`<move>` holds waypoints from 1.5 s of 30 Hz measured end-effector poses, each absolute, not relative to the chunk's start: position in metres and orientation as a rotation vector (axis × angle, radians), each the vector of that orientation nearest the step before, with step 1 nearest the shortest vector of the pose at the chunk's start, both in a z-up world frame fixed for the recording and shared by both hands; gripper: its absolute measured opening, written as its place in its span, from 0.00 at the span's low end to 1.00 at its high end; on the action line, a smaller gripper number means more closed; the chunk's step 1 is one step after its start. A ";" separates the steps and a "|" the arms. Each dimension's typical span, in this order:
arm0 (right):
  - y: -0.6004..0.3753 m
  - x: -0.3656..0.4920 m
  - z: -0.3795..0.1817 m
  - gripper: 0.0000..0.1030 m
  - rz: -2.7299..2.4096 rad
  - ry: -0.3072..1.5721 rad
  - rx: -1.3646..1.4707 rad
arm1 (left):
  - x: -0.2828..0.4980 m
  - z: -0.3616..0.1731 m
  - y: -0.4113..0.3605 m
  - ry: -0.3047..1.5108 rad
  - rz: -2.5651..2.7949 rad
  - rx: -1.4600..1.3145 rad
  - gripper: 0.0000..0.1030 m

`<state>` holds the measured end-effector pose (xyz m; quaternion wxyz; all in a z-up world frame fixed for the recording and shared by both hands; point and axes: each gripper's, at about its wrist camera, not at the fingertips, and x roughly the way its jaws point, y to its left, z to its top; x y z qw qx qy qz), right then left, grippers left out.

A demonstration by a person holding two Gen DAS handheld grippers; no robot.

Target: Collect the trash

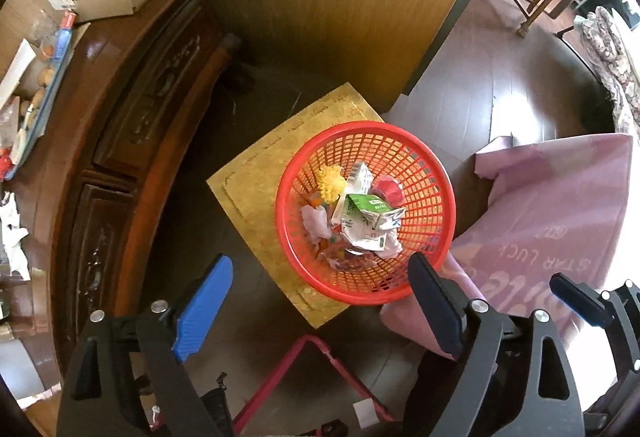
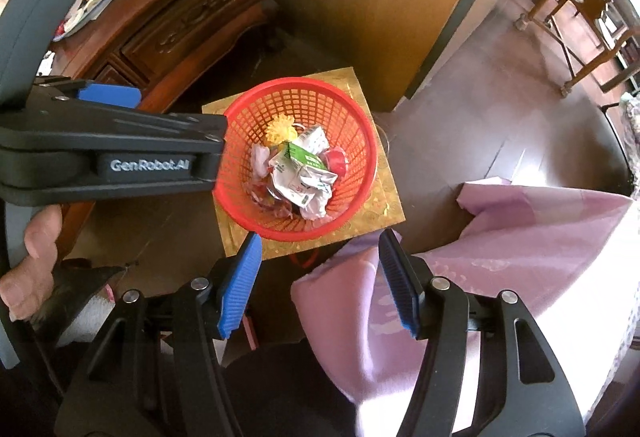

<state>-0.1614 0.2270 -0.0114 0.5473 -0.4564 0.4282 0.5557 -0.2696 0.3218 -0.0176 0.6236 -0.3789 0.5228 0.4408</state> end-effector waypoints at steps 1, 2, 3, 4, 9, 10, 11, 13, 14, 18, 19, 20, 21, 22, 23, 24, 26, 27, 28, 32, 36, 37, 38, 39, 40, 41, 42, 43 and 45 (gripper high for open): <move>0.225 -0.161 -0.009 0.58 1.312 1.013 -1.079 | -0.270 -0.015 0.321 1.197 1.018 -0.865 0.85; 0.222 -0.161 -0.007 0.58 1.310 1.012 -1.076 | -0.270 -0.013 0.320 1.194 1.021 -0.863 0.85; 0.221 -0.160 -0.006 0.58 1.308 1.010 -1.073 | -0.271 -0.011 0.318 1.191 1.018 -0.865 0.85; 0.219 -0.160 -0.005 0.58 1.306 1.008 -1.070 | -0.271 -0.009 0.316 1.188 1.014 -0.869 0.86; 0.211 -0.162 0.000 0.58 1.300 1.000 -1.066 | -0.273 -0.002 0.309 1.183 1.001 -0.855 0.85; 0.211 -0.162 0.001 0.58 1.299 0.997 -1.068 | -0.273 -0.001 0.307 1.185 1.000 -0.854 0.85; 0.210 -0.163 0.002 0.58 1.298 0.994 -1.069 | -0.274 -0.001 0.306 1.187 0.998 -0.857 0.85; 0.210 -0.163 0.003 0.58 1.297 0.994 -1.064 | -0.275 0.000 0.304 1.189 0.989 -0.863 0.85; 0.208 -0.163 0.004 0.58 1.296 0.992 -1.061 | -0.276 0.002 0.302 1.191 0.990 -0.857 0.85; 0.205 -0.163 0.007 0.58 1.292 0.990 -1.052 | -0.279 0.007 0.296 1.183 0.989 -0.844 0.85; 0.204 -0.164 0.007 0.58 1.292 0.991 -1.052 | -0.279 0.009 0.294 1.181 0.988 -0.841 0.85; 0.202 -0.164 0.008 0.58 1.291 0.990 -1.052 | -0.280 0.010 0.293 1.179 0.988 -0.839 0.85; 0.201 -0.164 0.009 0.58 1.291 0.989 -1.050 | -0.281 0.012 0.292 1.177 0.989 -0.837 0.85; 0.200 -0.164 0.010 0.58 1.292 0.990 -1.047 | -0.282 0.013 0.291 1.175 0.990 -0.834 0.85; 0.199 -0.164 0.012 0.58 1.297 0.998 -1.037 | -0.282 0.014 0.290 1.173 0.992 -0.833 0.85; 0.198 -0.163 0.013 0.58 1.298 1.001 -1.032 | -0.283 0.015 0.289 1.171 0.991 -0.831 0.85; 0.197 -0.162 0.016 0.58 1.289 0.995 -1.028 | -0.283 0.019 0.286 1.160 0.986 -0.817 0.85; 0.196 -0.162 0.016 0.58 1.288 0.996 -1.028 | -0.283 0.021 0.284 1.157 0.985 -0.806 0.86; 0.195 -0.163 0.017 0.58 1.287 0.996 -1.029 | -0.283 0.023 0.283 1.155 0.983 -0.801 0.86; 0.193 -0.164 0.019 0.58 1.274 0.992 -1.030 | -0.284 0.029 0.278 1.144 0.981 -0.792 0.87; 0.193 -0.166 0.019 0.60 1.263 0.990 -1.033 | -0.284 0.033 0.274 1.136 0.971 -0.783 0.87; 0.193 -0.166 0.019 0.60 1.261 0.992 -1.032 | -0.285 0.033 0.273 1.135 0.970 -0.781 0.87; 0.193 -0.166 0.018 0.60 1.259 0.994 -1.033 | -0.285 0.033 0.272 1.134 0.971 -0.780 0.87; 0.192 -0.165 0.018 0.60 1.257 0.994 -1.033 | -0.286 0.034 0.272 1.133 0.970 -0.779 0.87; 0.192 -0.165 0.018 0.60 1.255 0.994 -1.032 | -0.286 0.035 0.271 1.131 0.971 -0.779 0.87; 0.191 -0.166 0.018 0.60 1.254 0.994 -1.032 | -0.286 0.035 0.270 1.130 0.971 -0.779 0.87; 0.191 -0.166 0.019 0.60 1.253 0.992 -1.032 | -0.287 0.036 0.270 1.129 0.972 -0.779 0.87; 0.191 -0.166 0.019 0.61 1.252 0.990 -1.031 | -0.287 0.036 0.270 1.128 0.972 -0.781 0.87; 0.190 -0.166 0.020 0.63 1.250 0.982 -1.029 | -0.287 0.036 0.271 1.128 0.971 -0.782 0.87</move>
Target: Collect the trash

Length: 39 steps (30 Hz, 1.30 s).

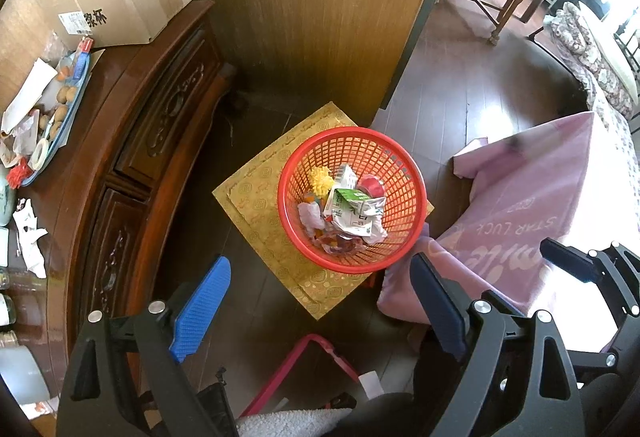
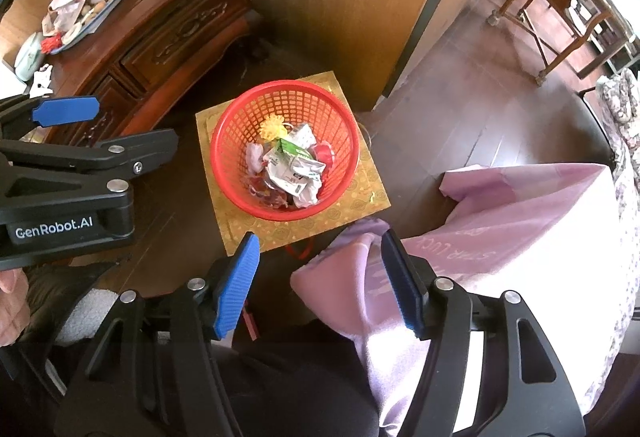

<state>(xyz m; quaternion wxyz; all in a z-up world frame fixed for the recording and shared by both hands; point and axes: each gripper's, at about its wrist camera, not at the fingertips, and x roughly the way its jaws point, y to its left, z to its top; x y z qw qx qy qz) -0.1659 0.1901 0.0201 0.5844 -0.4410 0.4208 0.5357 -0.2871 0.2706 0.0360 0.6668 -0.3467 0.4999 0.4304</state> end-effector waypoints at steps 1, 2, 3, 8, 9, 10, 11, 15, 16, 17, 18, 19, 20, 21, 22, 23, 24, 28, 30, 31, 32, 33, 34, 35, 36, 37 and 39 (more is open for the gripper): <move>0.190 -0.166 0.021 0.64 1.249 0.978 -1.028 | -0.287 0.036 0.271 1.129 0.972 -0.783 0.87; 0.190 -0.165 0.021 0.64 1.246 0.977 -1.025 | -0.287 0.036 0.271 1.130 0.972 -0.782 0.87; 0.190 -0.165 0.021 0.64 1.245 0.978 -1.024 | -0.288 0.036 0.271 1.129 0.971 -0.782 0.87; 0.189 -0.164 0.022 0.64 1.245 0.973 -1.021 | -0.287 0.036 0.270 1.130 0.960 -0.783 0.87; 0.189 -0.163 0.022 0.65 1.245 0.973 -1.020 | -0.287 0.036 0.270 1.133 0.959 -0.783 0.87; 0.189 -0.163 0.022 0.65 1.244 0.972 -1.020 | -0.287 0.036 0.270 1.133 0.959 -0.782 0.87; 0.190 -0.163 0.022 0.66 1.243 0.972 -1.021 | -0.287 0.036 0.270 1.134 0.959 -0.782 0.87; 0.190 -0.163 0.023 0.66 1.241 0.971 -1.022 | -0.287 0.035 0.270 1.139 0.959 -0.786 0.87; 0.190 -0.163 0.022 0.66 1.241 0.971 -1.023 | -0.287 0.035 0.271 1.140 0.960 -0.786 0.87; 0.191 -0.163 0.022 0.66 1.240 0.971 -1.023 | -0.287 0.035 0.270 1.141 0.960 -0.787 0.87; 0.191 -0.163 0.022 0.67 1.240 0.970 -1.023 | -0.287 0.035 0.270 1.141 0.959 -0.788 0.87; 0.191 -0.163 0.022 0.67 1.238 0.968 -1.025 | -0.286 0.035 0.270 1.141 0.960 -0.786 0.87; 0.191 -0.163 0.022 0.67 1.239 0.968 -1.025 | -0.286 0.035 0.270 1.141 0.960 -0.785 0.87; 0.191 -0.164 0.022 0.67 1.239 0.969 -1.025 | -0.287 0.035 0.270 1.140 0.960 -0.786 0.87; 0.191 -0.164 0.022 0.67 1.239 0.969 -1.026 | -0.286 0.035 0.270 1.140 0.960 -0.787 0.87; 0.191 -0.164 0.022 0.68 1.239 0.968 -1.028 | -0.286 0.035 0.270 1.141 0.959 -0.786 0.87; 0.191 -0.165 0.022 0.68 1.239 0.968 -1.028 | -0.286 0.035 0.270 1.141 0.959 -0.785 0.87; 0.190 -0.166 0.021 0.68 1.240 0.970 -1.031 | -0.286 0.035 0.270 1.141 0.962 -0.785 0.87; 0.190 -0.166 0.021 0.68 1.239 0.967 -1.033 | -0.287 0.035 0.270 1.141 0.963 -0.783 0.87; 0.190 -0.166 0.021 0.68 1.239 0.968 -1.033 | -0.287 0.035 0.270 1.141 0.964 -0.783 0.87; 0.190 -0.166 0.021 0.68 1.239 0.968 -1.033 | -0.287 0.035 0.270 1.141 0.965 -0.782 0.87; 0.190 -0.166 0.021 0.68 1.239 0.967 -1.034 | -0.287 0.035 0.270 1.142 0.965 -0.781 0.87; 0.190 -0.167 0.021 0.68 1.239 0.967 -1.034 | -0.286 0.035 0.270 1.141 0.963 -0.782 0.87; 0.190 -0.167 0.021 0.68 1.238 0.966 -1.035 | -0.286 0.035 0.270 1.142 0.963 -0.781 0.87; 0.190 -0.167 0.021 0.68 1.238 0.966 -1.035 | -0.286 0.035 0.270 1.142 0.964 -0.778 0.87; 0.189 -0.167 0.021 0.68 1.237 0.966 -1.035 | -0.286 0.036 0.270 1.142 0.968 -0.777 0.87; 0.188 -0.167 0.020 0.68 1.235 0.966 -1.037 | -0.286 0.036 0.271 1.142 0.967 -0.778 0.87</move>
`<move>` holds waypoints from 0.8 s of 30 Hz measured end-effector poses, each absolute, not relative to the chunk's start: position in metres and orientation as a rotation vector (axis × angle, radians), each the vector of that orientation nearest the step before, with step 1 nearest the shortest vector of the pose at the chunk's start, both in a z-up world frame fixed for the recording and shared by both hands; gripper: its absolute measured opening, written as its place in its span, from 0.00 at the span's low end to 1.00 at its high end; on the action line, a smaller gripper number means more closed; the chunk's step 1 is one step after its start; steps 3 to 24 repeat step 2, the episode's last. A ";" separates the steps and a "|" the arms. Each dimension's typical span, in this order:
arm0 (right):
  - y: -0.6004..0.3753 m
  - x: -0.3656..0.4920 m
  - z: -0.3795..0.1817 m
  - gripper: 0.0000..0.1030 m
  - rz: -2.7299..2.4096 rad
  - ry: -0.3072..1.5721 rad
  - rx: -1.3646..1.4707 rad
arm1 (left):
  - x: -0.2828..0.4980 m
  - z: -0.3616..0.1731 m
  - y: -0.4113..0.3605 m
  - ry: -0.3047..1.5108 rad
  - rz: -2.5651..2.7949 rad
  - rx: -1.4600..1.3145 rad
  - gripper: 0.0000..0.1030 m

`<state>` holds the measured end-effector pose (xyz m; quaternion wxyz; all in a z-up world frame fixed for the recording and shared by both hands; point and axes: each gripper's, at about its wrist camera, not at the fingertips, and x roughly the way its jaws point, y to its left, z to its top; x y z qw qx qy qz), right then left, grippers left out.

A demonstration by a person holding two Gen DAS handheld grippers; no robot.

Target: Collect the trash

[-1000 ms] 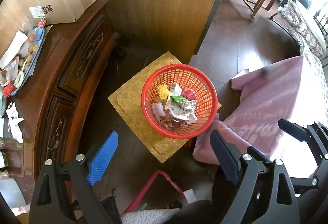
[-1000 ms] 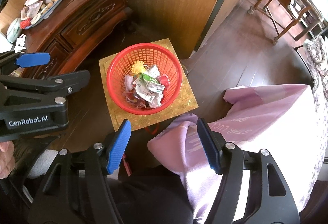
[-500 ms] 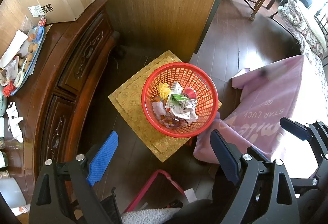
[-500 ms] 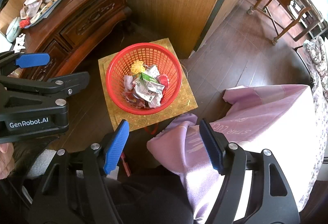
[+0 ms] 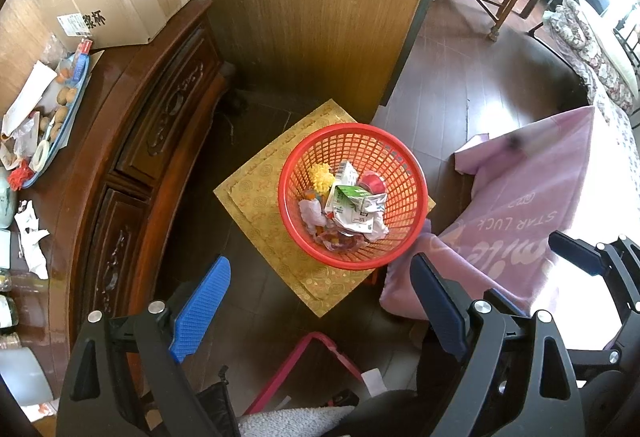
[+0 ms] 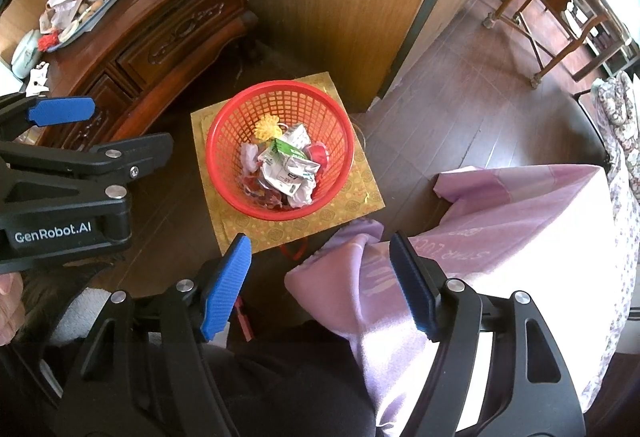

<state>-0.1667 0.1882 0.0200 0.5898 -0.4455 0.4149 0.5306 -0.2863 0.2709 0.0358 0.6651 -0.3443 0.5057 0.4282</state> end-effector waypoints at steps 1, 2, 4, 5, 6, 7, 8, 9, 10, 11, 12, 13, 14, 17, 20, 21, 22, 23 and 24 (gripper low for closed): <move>0.188 -0.166 0.020 0.68 1.233 0.966 -1.038 | -0.287 0.036 0.271 1.142 0.967 -0.778 0.87; 0.187 -0.165 0.019 0.68 1.232 0.966 -1.039 | -0.286 0.036 0.270 1.141 0.968 -0.779 0.87; 0.187 -0.165 0.019 0.68 1.232 0.966 -1.039 | -0.286 0.036 0.270 1.141 0.968 -0.779 0.87; 0.187 -0.165 0.019 0.68 1.232 0.966 -1.039 | -0.286 0.036 0.270 1.141 0.968 -0.779 0.87; 0.187 -0.165 0.019 0.68 1.232 0.966 -1.039 | -0.286 0.036 0.270 1.141 0.968 -0.779 0.87; 0.187 -0.165 0.019 0.68 1.232 0.966 -1.039 | -0.286 0.036 0.270 1.141 0.968 -0.779 0.87; 0.187 -0.165 0.019 0.68 1.232 0.966 -1.039 | -0.286 0.036 0.270 1.141 0.968 -0.779 0.87; 0.187 -0.165 0.019 0.68 1.232 0.966 -1.039 | -0.286 0.036 0.270 1.141 0.968 -0.779 0.87; 0.187 -0.165 0.019 0.68 1.232 0.966 -1.039 | -0.286 0.036 0.270 1.141 0.968 -0.779 0.87; 0.187 -0.165 0.019 0.68 1.232 0.966 -1.039 | -0.286 0.036 0.270 1.141 0.968 -0.779 0.87; 0.187 -0.165 0.019 0.68 1.232 0.966 -1.039 | -0.286 0.036 0.270 1.141 0.968 -0.779 0.87; 0.187 -0.165 0.019 0.68 1.232 0.966 -1.039 | -0.286 0.036 0.270 1.141 0.968 -0.779 0.87; 0.187 -0.165 0.019 0.68 1.232 0.966 -1.039 | -0.286 0.036 0.270 1.141 0.968 -0.779 0.87; 0.187 -0.165 0.019 0.68 1.232 0.966 -1.039 | -0.286 0.036 0.270 1.141 0.968 -0.779 0.87; 0.187 -0.165 0.019 0.68 1.232 0.966 -1.039 | -0.286 0.036 0.270 1.141 0.968 -0.779 0.87; 0.187 -0.165 0.019 0.68 1.232 0.966 -1.039 | -0.286 0.036 0.270 1.141 0.968 -0.779 0.87; 0.187 -0.165 0.019 0.68 1.232 0.966 -1.039 | -0.286 0.036 0.270 1.141 0.968 -0.779 0.87; 0.187 -0.165 0.019 0.68 1.232 0.966 -1.039 | -0.286 0.036 0.270 1.141 0.968 -0.779 0.87; 0.187 -0.165 0.019 0.68 1.232 0.966 -1.039 | -0.286 0.036 0.270 1.141 0.968 -0.779 0.87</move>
